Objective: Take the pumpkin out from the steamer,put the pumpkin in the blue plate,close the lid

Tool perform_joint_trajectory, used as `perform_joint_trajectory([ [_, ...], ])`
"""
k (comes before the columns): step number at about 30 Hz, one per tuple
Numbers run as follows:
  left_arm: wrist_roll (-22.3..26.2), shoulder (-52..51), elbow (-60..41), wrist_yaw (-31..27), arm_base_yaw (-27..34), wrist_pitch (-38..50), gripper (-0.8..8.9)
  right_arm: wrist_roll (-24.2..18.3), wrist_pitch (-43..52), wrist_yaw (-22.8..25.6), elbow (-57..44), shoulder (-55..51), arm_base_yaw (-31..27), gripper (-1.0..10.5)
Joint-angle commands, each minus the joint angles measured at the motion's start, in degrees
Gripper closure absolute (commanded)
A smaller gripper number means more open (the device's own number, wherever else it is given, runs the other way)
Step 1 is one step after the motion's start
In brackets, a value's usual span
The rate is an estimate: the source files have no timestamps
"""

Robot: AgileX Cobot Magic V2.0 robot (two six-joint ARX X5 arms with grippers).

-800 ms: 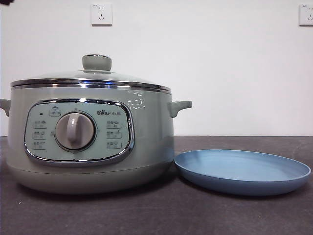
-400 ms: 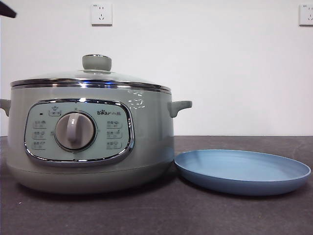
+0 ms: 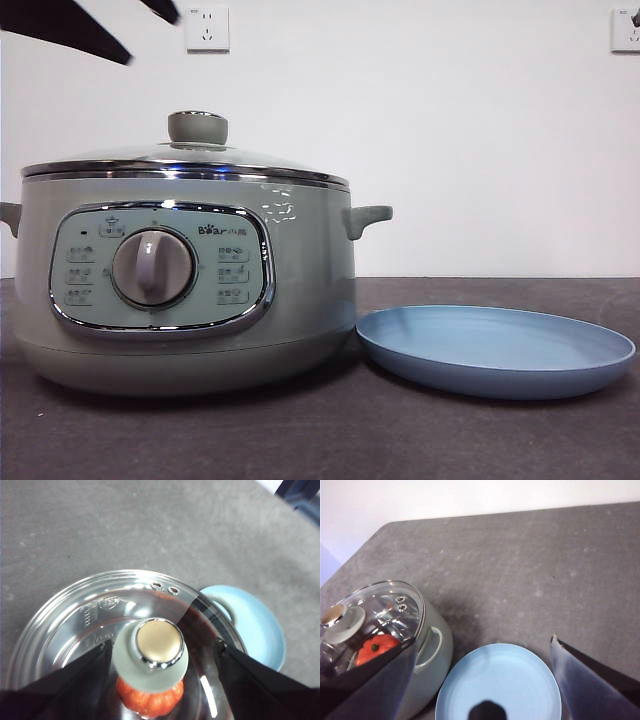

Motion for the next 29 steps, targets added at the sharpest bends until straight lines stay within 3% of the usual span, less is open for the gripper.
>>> perform_joint_trajectory([
  [1,2.8,3.3,1.1,-3.4,-2.7,0.0,4.68,-0.5,0.0,0.0,0.2,0.0,0.1,5.1],
  [11,4.5,12.3,1.8,-6.4,-5.8,1.3,4.68,-0.5,0.0,0.0,0.2,0.0,0.1,5.1],
  [19,5.9,12.8,1.8,-9.1,-6.8,2.1,4.8,-0.5,0.0,0.0,0.2,0.0,0.1,5.1],
  [24,7.3,12.8,1.8,-9.3,-6.8,2.1,8.37,-0.5,-1.2,0.1,0.2,0.0,0.1,5.1],
  [29,7.4,12.8,2.0,-10.0,-6.8,2.5,8.22,-0.5,-3.8,0.1,0.2,0.0,0.1,5.1],
])
